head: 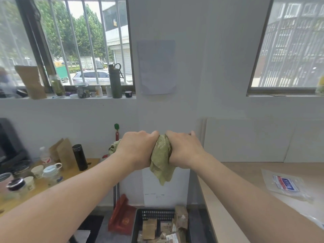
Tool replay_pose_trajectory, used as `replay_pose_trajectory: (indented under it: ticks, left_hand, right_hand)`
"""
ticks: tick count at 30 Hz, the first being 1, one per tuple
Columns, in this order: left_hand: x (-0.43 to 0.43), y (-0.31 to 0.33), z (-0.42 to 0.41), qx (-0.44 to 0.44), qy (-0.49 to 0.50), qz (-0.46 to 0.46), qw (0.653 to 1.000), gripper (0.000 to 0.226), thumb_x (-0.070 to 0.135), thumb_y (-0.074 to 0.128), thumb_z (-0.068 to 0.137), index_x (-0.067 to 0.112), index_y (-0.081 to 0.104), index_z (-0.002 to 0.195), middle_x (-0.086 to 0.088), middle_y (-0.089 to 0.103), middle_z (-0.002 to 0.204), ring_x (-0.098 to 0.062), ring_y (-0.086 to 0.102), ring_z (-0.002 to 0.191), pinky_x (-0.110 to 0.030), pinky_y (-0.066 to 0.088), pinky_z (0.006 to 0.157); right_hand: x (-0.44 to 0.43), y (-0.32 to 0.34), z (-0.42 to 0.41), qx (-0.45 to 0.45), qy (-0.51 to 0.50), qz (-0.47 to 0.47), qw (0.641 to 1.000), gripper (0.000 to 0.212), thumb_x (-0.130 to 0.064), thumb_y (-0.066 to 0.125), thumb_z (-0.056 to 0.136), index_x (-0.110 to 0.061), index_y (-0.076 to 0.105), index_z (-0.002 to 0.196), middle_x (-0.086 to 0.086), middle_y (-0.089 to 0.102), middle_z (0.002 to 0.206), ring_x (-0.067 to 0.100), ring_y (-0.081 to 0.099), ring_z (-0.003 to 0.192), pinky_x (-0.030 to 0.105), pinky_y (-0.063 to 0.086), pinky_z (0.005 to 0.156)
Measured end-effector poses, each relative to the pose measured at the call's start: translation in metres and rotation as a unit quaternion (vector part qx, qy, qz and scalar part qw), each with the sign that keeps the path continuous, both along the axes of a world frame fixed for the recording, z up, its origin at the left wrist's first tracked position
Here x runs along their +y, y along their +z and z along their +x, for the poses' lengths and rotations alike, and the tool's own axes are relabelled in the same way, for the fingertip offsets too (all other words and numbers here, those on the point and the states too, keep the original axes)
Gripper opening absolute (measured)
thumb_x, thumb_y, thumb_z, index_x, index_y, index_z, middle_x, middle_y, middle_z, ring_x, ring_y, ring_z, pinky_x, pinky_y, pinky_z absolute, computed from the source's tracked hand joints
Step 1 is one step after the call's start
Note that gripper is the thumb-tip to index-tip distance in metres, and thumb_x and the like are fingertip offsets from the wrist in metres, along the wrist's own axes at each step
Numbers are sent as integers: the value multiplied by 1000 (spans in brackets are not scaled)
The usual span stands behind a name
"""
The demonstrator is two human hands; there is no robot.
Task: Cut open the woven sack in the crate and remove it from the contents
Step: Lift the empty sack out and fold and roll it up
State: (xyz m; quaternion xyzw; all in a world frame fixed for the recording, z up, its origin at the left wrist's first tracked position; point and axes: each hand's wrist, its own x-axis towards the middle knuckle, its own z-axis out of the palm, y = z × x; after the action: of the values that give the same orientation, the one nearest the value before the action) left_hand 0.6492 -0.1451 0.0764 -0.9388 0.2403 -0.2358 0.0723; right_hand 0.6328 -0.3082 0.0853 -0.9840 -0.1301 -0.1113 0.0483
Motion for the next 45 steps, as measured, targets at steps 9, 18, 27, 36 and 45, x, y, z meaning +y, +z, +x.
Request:
replay_pose_trajectory:
  ticks: [9,18,27,36,45]
  left_hand:
    - [-7,21,15,225,14,-166,960,29,47,58,66,23,64,80,5,67,74,-23,67,72,-34,56,65]
    - [-15,30,20,445,-74,-230,863,33,11,76,80,12,52,58,1,49,48,-16,41,45,-22,37,48]
    - [1,0,16,163,5,-81,983,38,45,68,68,37,50,101,9,63,80,-24,66,79,-35,55,68]
    - [5,-22,19,40,63,-60,995,30,35,54,85,30,56,114,9,45,65,-27,56,66,-29,41,59]
    - [34,-51,11,50,45,-95,993,33,48,64,80,29,53,104,6,66,81,-25,67,77,-32,51,61]
  right_hand:
    - [-8,-10,1,-158,2,-136,978,161,-71,90,36,-14,8,162,7,57,124,29,56,118,57,29,112]
    - [-19,-29,26,-388,4,-79,918,40,6,71,49,-15,59,81,3,55,65,29,51,57,34,27,58]
    - [-21,-30,35,-200,-5,-33,979,41,-20,80,68,-23,43,85,-4,65,77,28,64,68,30,32,54]
    - [-6,-31,27,-70,-19,41,997,30,-23,70,73,-25,48,93,-1,64,83,30,62,76,32,41,59]
    - [19,-50,16,-21,-26,36,999,30,-22,70,74,-25,48,94,-1,53,76,31,54,69,34,41,62]
